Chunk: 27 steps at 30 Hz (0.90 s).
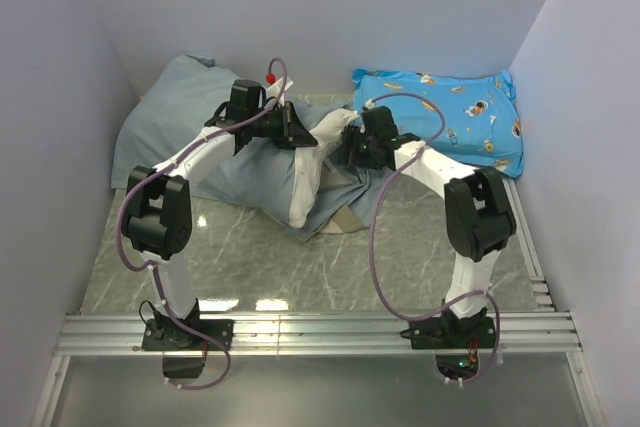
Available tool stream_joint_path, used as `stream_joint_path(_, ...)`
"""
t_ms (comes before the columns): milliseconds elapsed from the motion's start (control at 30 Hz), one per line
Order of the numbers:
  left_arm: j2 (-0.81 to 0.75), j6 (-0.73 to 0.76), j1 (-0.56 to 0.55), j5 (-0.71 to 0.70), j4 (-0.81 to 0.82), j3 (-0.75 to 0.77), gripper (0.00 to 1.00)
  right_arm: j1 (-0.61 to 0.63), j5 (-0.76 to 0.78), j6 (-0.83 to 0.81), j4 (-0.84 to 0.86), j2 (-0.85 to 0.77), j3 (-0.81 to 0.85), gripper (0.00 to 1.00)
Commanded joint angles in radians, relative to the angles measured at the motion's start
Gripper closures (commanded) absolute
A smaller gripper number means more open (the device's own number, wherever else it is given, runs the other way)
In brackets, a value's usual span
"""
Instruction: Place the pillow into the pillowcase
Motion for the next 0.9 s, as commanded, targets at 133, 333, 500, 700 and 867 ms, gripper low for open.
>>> stream_joint_path(133,-0.023,-0.052,-0.004,0.078,0.071,0.033,1.00,0.051,0.157,0.042,-0.036,0.138,0.066,0.26)
stream_joint_path(333,-0.020,-0.058,0.008,0.069,0.059,0.056,1.00,0.058,0.169,0.023,-0.125,0.222,0.097,0.53)
stream_joint_path(500,-0.032,-0.017,0.022,0.026,0.010,0.063,1.00,0.013,0.130,-0.004,-0.162,0.224,0.045,1.00)
stream_joint_path(700,-0.057,0.210,0.088,0.000,-0.209,0.074,1.00,-0.090,-0.045,-0.062,-0.131,-0.035,-0.088,1.00)
stream_joint_path(867,-0.132,0.658,0.120,0.117,-0.532,-0.009,1.00,-0.276,-0.295,-0.051,-0.123,-0.093,-0.055,1.00)
